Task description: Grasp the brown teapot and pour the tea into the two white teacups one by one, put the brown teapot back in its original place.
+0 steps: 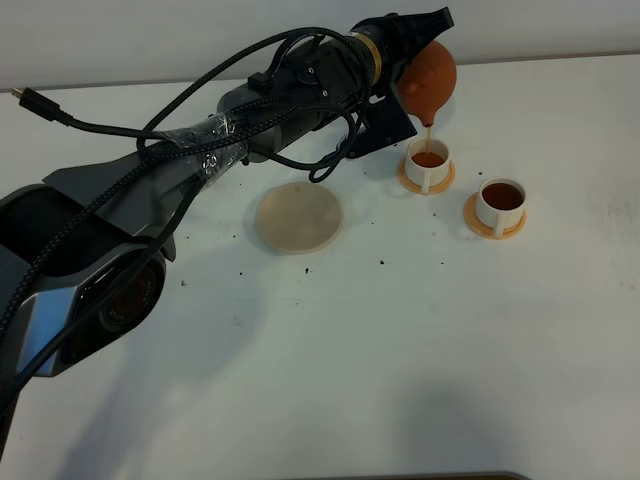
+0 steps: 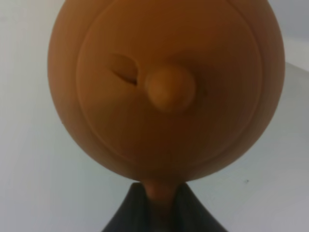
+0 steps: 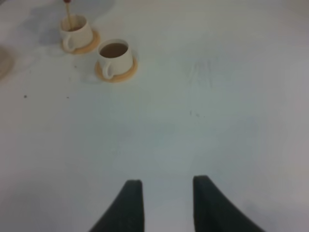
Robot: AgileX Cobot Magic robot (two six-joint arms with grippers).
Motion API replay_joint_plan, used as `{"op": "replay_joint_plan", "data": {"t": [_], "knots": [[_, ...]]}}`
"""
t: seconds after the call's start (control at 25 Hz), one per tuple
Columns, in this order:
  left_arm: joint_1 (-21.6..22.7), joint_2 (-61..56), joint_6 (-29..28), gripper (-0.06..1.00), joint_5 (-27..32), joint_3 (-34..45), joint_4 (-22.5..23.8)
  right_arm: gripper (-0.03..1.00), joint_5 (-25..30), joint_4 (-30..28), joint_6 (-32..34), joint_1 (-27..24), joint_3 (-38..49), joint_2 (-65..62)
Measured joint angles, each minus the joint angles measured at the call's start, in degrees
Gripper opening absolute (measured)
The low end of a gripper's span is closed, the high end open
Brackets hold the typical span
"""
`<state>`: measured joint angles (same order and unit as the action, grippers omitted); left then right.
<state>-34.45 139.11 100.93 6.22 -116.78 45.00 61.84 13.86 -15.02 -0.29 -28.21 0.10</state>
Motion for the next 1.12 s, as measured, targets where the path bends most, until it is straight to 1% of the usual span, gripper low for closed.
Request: {"op": "replay_joint_plan", "data": {"t": [0.2,0.4,0.96,1.12], "knots": [[0.0,0.0,0.5,0.11,-1.0,0.0,0.0,0.24,0.0,0.0,0.0,0.0,0.0,0.0],[0.0,0.0,1.1,0.11,-3.4,0.0,0.0,0.24,0.0,0.0,0.0,0.0,0.0,0.0],[0.0,0.0,2.4,0.11,-3.8,0.0,0.0,0.24,0.0,0.0,0.0,0.0,0.0,0.0],[0.0,0.0,4.1,0.11,-4.3,0.0,0.0,0.24,0.0,0.0,0.0,0.0,0.0,0.0]]}}
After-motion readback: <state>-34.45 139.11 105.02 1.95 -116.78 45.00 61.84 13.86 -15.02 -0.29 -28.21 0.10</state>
